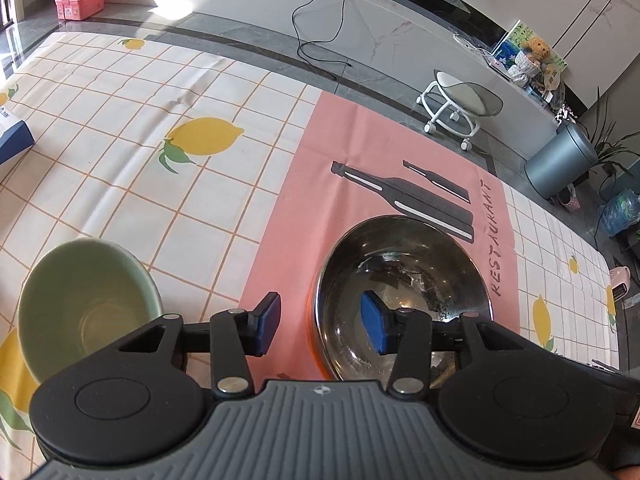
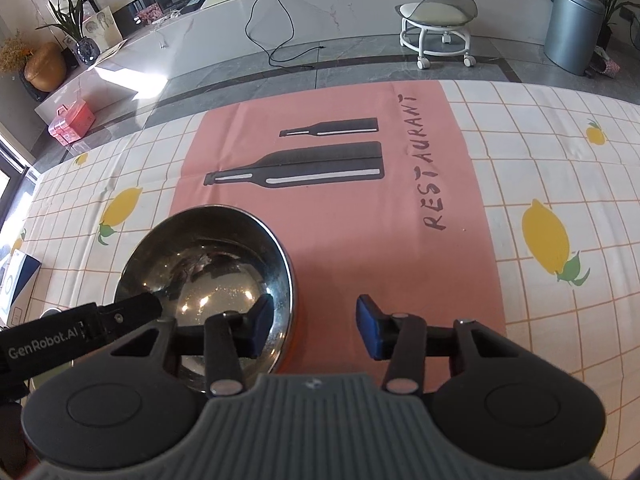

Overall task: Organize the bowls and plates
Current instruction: 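Reach both tools to the orange steel bowl and grip its rim, then lift the orange bowl with both tools and carry it over the blue bowl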

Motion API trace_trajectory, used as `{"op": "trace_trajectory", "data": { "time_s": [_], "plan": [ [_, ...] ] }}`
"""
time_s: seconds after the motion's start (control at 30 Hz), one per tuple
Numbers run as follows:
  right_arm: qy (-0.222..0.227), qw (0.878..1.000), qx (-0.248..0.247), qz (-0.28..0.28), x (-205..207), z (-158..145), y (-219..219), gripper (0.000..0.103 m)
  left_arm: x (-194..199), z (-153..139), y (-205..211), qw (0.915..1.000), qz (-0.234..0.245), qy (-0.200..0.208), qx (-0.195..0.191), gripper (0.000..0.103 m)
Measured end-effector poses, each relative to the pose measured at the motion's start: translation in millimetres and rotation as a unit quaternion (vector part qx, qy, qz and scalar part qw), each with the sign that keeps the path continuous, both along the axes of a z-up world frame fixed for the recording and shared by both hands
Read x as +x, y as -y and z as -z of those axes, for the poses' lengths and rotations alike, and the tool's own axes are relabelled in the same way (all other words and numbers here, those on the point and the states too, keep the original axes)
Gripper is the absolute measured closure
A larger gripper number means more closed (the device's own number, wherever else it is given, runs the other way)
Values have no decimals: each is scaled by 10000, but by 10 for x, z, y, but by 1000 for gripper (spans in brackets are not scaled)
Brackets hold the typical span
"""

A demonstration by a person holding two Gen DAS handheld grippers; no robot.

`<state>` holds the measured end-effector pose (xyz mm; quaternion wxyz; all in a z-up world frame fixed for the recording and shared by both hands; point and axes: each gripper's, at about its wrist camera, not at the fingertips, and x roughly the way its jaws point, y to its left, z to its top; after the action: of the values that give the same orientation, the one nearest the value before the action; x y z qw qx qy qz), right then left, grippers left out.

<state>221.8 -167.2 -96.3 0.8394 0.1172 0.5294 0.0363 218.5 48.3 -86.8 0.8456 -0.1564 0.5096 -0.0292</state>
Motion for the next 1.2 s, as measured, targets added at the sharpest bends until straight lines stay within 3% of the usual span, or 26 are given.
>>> {"op": "trace_trajectory", "data": {
  "time_s": [0.17, 0.4, 0.47, 0.83, 1.2],
  "plan": [
    [-85, 9998, 160, 29, 14, 82, -14, 76, 7, 20, -5, 10000, 19, 6, -3, 76],
    [-52, 9994, 334, 23, -10, 103, -20, 88, 14, 24, 7, 10000, 35, 5, 18, 94],
    [-49, 9993, 367, 17, -13, 93, -28, 93, 10, 21, 10, 10000, 43, 1, 30, 95],
    [0, 9994, 359, -24, -114, -20, -25, 94, -143, -156, 24, 9999, 76, 97, 103, 95],
    [168, 9990, 350, -211, -557, -368, 83, 94, -633, -475, 112, 9996, 229, 101, 102, 95]
  ]
}}
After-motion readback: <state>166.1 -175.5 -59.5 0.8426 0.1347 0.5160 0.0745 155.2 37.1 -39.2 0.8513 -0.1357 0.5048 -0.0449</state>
